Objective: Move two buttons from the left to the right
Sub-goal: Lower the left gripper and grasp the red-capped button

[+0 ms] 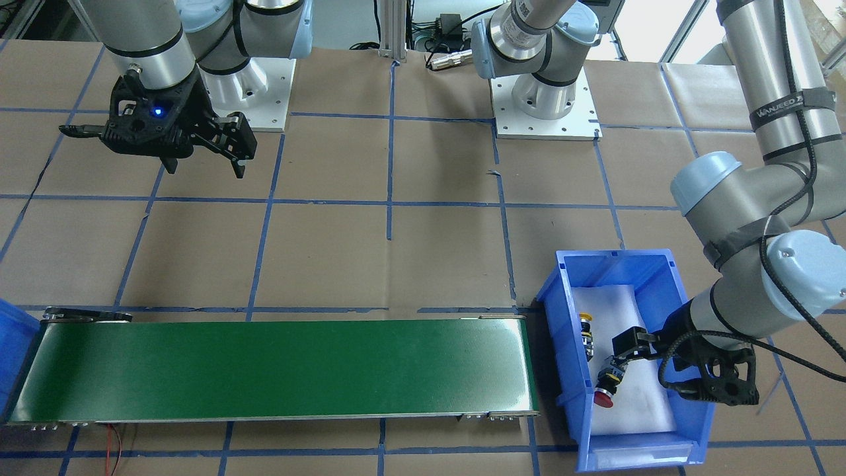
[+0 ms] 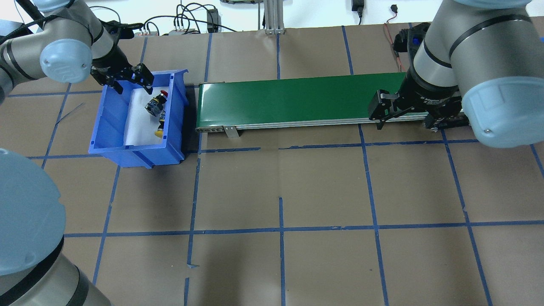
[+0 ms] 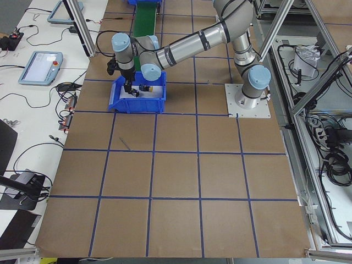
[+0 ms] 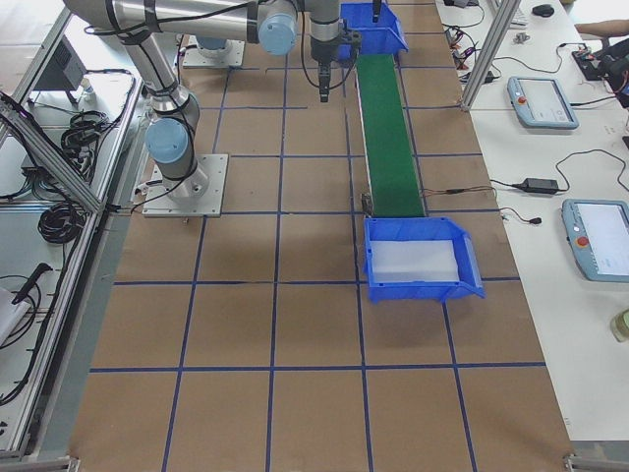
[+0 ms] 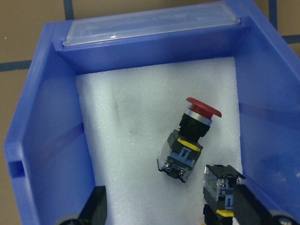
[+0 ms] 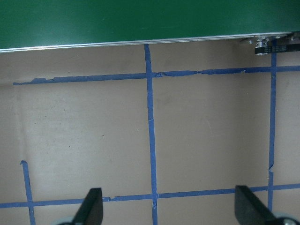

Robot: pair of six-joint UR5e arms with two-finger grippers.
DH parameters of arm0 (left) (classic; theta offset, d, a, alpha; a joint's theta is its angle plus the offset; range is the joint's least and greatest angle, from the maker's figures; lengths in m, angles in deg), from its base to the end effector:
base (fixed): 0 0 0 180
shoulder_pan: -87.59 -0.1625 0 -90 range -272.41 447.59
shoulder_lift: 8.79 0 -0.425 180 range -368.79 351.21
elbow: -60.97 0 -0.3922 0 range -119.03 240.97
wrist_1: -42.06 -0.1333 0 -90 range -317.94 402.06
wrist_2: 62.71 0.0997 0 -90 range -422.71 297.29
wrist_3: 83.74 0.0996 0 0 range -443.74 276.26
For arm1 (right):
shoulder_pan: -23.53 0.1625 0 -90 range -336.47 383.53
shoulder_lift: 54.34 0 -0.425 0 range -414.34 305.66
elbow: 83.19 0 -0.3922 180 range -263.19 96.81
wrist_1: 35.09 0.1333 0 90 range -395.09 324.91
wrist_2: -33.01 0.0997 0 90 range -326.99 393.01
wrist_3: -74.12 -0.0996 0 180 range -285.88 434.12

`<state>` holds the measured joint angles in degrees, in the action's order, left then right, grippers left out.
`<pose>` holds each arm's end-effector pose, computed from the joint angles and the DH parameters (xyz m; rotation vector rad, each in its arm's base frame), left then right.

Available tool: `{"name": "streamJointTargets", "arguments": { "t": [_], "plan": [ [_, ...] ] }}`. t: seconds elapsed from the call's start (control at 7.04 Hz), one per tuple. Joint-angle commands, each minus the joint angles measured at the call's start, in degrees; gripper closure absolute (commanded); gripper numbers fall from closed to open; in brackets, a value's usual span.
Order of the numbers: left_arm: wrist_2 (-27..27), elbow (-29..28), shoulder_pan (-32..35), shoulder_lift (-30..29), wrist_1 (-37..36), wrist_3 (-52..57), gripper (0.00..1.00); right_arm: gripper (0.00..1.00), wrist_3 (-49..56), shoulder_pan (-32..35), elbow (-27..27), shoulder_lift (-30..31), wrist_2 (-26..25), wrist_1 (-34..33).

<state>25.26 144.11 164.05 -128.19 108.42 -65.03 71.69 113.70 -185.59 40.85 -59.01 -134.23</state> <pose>0.0244 -0.6858 0.2848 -0.1409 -3.1094 0.0440 0.1311 -0.4533 0.4404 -0.0622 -3.1060 0.0536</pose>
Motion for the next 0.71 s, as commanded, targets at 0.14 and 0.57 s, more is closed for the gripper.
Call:
{"name": "streamJointTargets", "arguments": {
  "t": [0.14, 0.57],
  "plan": [
    [-0.44, 0.27, 0.18, -1.36, -1.4, 0.19, 0.0, 0.0, -0.03, 0.0, 0.0, 0.0, 0.0, 0.08],
    [-0.35, 0.79, 0.88, -3.11, -2.46, 0.63, 0.0, 0.0, -0.03, -0.08, 0.0, 0.0, 0.0, -0.01]
  ]
}}
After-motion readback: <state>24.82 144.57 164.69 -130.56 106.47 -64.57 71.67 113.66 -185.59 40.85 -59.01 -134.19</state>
